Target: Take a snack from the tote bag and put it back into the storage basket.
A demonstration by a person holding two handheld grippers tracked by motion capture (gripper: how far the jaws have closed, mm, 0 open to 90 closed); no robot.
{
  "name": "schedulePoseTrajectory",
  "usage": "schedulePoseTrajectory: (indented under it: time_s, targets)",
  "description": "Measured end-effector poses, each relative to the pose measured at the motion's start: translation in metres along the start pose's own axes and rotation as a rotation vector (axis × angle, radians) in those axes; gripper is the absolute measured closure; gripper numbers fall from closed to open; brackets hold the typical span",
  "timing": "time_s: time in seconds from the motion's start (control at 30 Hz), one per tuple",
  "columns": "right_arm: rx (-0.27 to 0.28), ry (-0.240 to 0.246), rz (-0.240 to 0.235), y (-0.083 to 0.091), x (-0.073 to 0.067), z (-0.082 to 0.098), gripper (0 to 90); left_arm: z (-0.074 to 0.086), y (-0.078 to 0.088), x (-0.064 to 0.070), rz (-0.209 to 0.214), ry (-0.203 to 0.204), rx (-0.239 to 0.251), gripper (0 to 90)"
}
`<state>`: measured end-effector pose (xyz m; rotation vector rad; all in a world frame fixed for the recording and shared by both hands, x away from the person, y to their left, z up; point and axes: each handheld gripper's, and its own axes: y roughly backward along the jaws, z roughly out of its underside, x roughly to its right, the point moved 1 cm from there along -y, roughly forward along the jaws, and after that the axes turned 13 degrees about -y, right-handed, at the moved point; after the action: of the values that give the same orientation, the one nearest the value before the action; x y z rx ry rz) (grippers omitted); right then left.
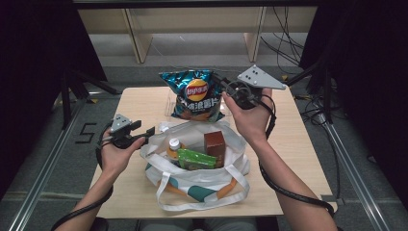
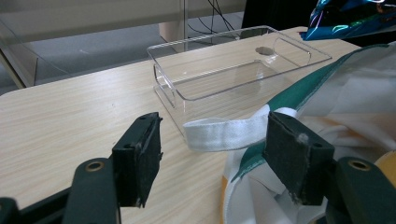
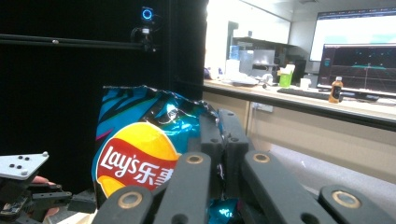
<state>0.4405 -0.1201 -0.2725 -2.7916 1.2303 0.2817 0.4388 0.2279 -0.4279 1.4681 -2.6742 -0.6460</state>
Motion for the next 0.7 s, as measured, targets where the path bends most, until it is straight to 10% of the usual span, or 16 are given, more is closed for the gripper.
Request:
schedulePoseTrajectory:
  time_s: [0.7]
  targets:
    - [0.018, -0.009, 0.031, -0.007, 0.009, -0.009, 90.0, -0.001, 0.0, -0.002, -0.002, -0.005, 0.008, 35.2]
